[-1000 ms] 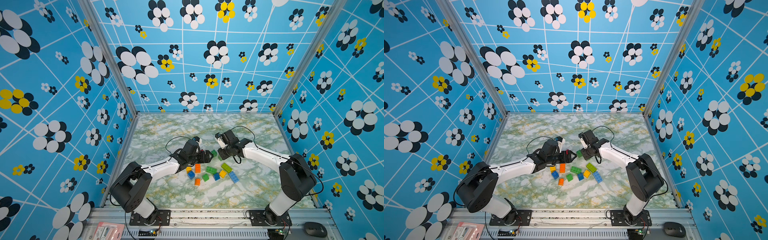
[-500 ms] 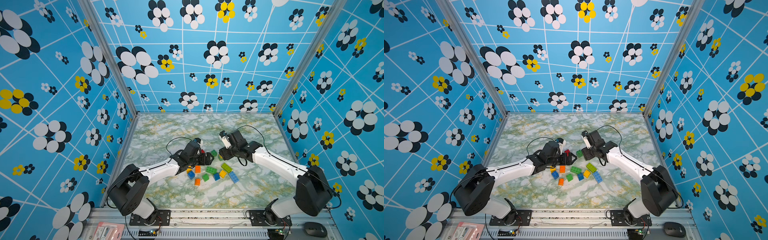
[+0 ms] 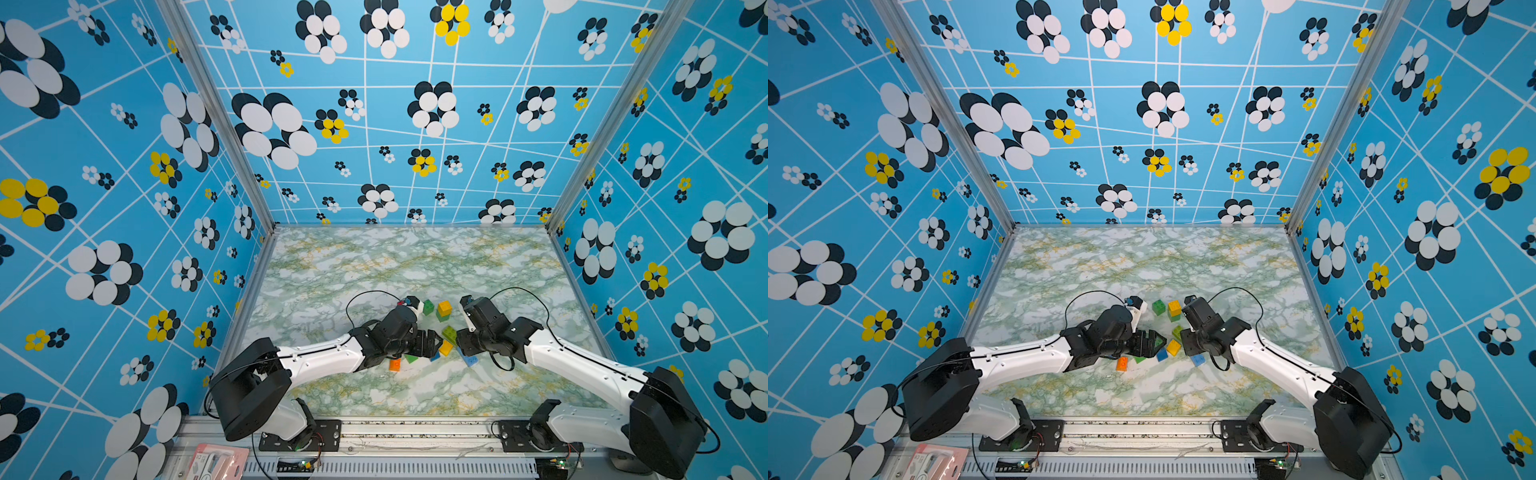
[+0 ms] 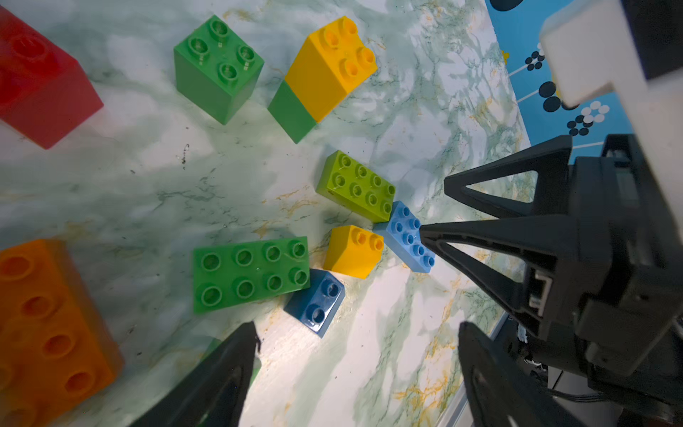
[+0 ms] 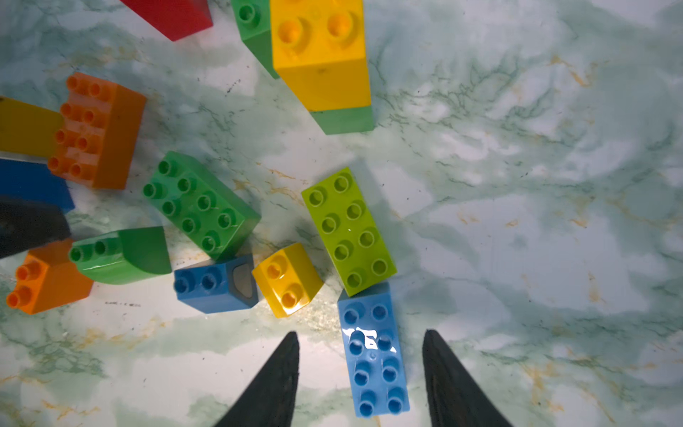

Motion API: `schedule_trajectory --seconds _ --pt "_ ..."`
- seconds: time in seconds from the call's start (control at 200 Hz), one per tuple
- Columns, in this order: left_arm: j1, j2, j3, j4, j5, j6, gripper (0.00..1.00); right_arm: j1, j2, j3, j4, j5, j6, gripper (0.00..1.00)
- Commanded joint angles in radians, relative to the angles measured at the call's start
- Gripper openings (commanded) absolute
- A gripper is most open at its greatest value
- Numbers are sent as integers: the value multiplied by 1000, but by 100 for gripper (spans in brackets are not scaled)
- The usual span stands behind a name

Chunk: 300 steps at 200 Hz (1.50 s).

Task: Assemble a fork with lego
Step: Pick up the lego brick from the center of the board.

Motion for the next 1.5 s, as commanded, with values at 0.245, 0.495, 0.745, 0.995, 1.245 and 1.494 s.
schedule_trajectory --seconds 0.245,0.495,0.745,0.995,1.245,1.494 --pt "-3 12 -22 42 -20 -20 88 16 114 -6 16 3 21 54" --pt "-1 12 -26 40 -19 -20 87 55 134 16 -64 49 67 51" --pt "-1 21 -30 52 -9 -23 87 77 75 -7 -133 68 149 50" --pt "-6 31 -27 64 11 -18 87 84 105 -2 -151 50 150 50" --pt "-25 50 -11 72 43 10 85 84 151 5 -140 44 142 50" --pt "-29 58 -6 70 42 10 84 84 150 -3 -147 36 142 47"
